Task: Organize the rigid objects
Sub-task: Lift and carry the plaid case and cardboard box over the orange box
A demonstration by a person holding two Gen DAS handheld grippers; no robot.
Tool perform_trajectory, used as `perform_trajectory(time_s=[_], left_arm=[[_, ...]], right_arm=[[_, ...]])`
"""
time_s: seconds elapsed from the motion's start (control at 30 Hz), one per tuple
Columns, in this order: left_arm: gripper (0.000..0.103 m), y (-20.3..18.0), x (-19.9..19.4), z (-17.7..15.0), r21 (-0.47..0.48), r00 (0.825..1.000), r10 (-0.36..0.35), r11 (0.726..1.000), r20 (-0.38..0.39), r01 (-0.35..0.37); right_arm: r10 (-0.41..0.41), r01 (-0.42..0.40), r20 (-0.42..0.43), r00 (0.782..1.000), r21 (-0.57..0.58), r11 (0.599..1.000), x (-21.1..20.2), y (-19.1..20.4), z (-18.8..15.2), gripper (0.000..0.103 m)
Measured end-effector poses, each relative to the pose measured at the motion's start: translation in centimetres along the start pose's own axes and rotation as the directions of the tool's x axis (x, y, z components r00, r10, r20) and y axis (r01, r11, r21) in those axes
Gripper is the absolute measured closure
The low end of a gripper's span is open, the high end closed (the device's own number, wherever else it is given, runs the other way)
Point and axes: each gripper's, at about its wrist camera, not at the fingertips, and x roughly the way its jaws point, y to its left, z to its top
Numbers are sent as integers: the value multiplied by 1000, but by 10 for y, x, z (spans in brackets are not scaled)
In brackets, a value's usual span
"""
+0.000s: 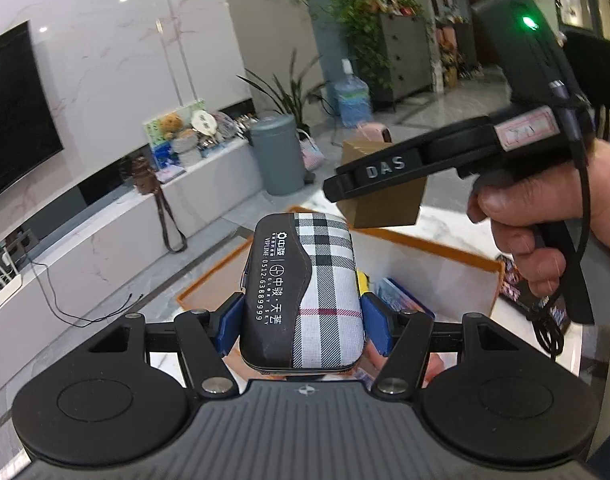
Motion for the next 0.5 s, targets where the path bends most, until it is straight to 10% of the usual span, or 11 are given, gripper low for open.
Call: perform_trajectory(time_s=[0.5], left_arm=[[31,-40,41,-27,119,968,-151,977,-198,177]], right_arm=[[10,-25,-166,986,-87,996,27,-9,-16,31]])
